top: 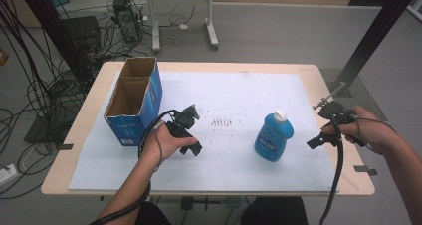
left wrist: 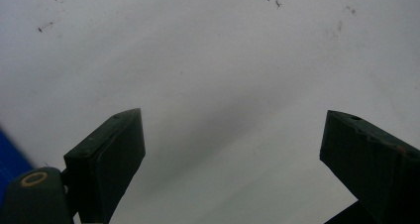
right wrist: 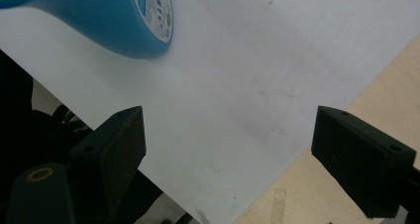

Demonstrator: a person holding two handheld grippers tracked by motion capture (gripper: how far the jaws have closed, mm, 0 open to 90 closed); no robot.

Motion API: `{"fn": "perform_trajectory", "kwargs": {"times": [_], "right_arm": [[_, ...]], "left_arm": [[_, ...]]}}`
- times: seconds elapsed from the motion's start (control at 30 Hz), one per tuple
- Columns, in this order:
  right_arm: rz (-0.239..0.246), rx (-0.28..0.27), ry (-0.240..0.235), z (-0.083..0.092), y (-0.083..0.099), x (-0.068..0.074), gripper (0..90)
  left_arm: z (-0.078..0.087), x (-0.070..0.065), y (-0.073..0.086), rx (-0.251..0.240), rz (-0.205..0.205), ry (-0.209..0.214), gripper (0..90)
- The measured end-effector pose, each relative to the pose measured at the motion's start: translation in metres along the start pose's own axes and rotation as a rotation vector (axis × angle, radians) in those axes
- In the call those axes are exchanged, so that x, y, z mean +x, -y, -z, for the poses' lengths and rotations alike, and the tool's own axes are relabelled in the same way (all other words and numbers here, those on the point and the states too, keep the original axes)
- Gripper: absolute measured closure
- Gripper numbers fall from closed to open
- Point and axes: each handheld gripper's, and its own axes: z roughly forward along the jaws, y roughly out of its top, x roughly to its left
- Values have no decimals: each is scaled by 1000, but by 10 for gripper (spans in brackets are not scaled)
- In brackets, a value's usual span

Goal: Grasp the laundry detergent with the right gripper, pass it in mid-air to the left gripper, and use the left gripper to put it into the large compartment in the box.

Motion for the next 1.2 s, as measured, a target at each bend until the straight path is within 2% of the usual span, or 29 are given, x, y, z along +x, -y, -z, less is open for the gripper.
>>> {"fn": "perform_trajectory", "kwargs": {"times": [0.77,1.2], "right_arm": [[-9,-37,-34,-24,25,13,127],[-15,-80,-45,-37,39,19,126]], "left_arm": [[-1,-2,2,10,7,-3,106],[-1,-3,1,2,9,4,106]]}}
